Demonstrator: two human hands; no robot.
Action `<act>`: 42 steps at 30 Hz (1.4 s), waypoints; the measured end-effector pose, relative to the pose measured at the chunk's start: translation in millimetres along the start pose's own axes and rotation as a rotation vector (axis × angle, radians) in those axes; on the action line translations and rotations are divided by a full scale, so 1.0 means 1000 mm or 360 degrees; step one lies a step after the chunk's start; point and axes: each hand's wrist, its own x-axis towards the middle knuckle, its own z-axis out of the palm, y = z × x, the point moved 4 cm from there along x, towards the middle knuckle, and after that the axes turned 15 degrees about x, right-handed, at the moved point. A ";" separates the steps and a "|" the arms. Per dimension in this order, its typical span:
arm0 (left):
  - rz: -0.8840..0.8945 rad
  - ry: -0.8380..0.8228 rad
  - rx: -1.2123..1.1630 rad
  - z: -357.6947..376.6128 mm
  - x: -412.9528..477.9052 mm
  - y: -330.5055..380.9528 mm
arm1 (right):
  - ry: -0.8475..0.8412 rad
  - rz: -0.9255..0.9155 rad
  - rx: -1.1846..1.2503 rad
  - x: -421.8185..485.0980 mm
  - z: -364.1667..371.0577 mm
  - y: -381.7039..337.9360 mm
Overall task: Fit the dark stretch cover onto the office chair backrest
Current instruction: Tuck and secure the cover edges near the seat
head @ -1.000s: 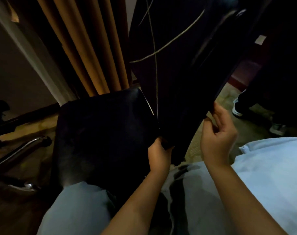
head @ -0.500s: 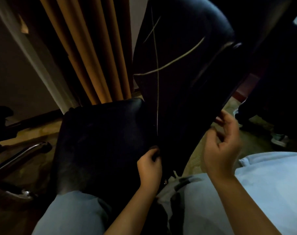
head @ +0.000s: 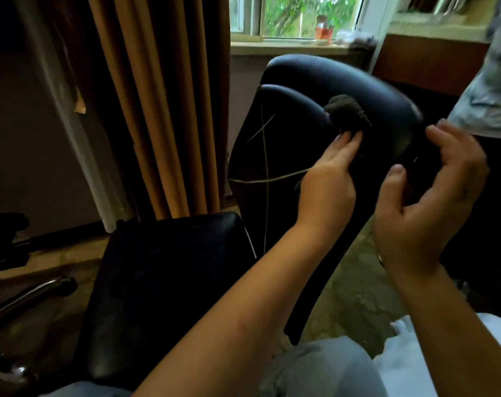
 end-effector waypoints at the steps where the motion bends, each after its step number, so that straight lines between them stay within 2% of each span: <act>1: 0.0028 -0.0011 0.0020 0.002 0.001 -0.005 | -0.0101 -0.0129 -0.0052 0.005 0.006 -0.005; 3: -0.0007 0.0043 0.0040 0.007 -0.002 -0.022 | -0.0376 -0.0300 -0.0114 0.009 0.023 -0.010; 6: -0.0270 0.0069 0.0065 0.016 -0.023 -0.054 | -0.0595 -0.0291 -0.0249 0.009 0.039 0.002; 9: -0.0561 0.0068 0.0058 0.026 -0.067 -0.091 | -0.0576 -0.0291 -0.0358 0.010 0.041 0.019; 13: -0.1068 0.0010 -0.0052 0.040 -0.122 -0.138 | -0.0534 -0.0455 -0.0483 -0.001 0.050 0.027; 17: -0.1482 -0.0115 -0.0231 0.054 -0.156 -0.168 | -0.0479 -0.0514 -0.0510 -0.001 0.055 0.029; 19: -0.1616 -0.0156 -0.0314 0.056 -0.167 -0.172 | -0.0461 -0.0515 -0.0529 -0.002 0.057 0.028; 21: -0.1680 -0.0089 -0.0379 0.053 -0.164 -0.169 | -0.0458 -0.0487 -0.0548 -0.004 0.059 0.027; 23: -0.1646 0.0000 -0.0413 0.045 -0.147 -0.159 | -0.0469 -0.0440 -0.0587 -0.006 0.062 0.026; 25: -0.1456 0.0043 -0.0441 0.035 -0.118 -0.140 | -0.0474 -0.0404 -0.0640 -0.006 0.063 0.027; 30: -0.0425 -0.0008 -0.0421 0.014 -0.016 -0.061 | -0.0524 -0.0329 -0.0730 -0.004 0.069 0.030; 34: -0.0127 0.0025 -0.0249 0.018 0.016 -0.053 | -0.0606 -0.0269 -0.0808 0.001 0.075 0.038; 37: -0.0220 0.0035 -0.0200 0.030 0.010 -0.085 | -0.0677 -0.0233 -0.0793 0.004 0.077 0.048; 42: -0.0798 -0.0073 -0.0059 0.057 -0.031 -0.160 | -0.0730 -0.0206 -0.0739 0.005 0.089 0.066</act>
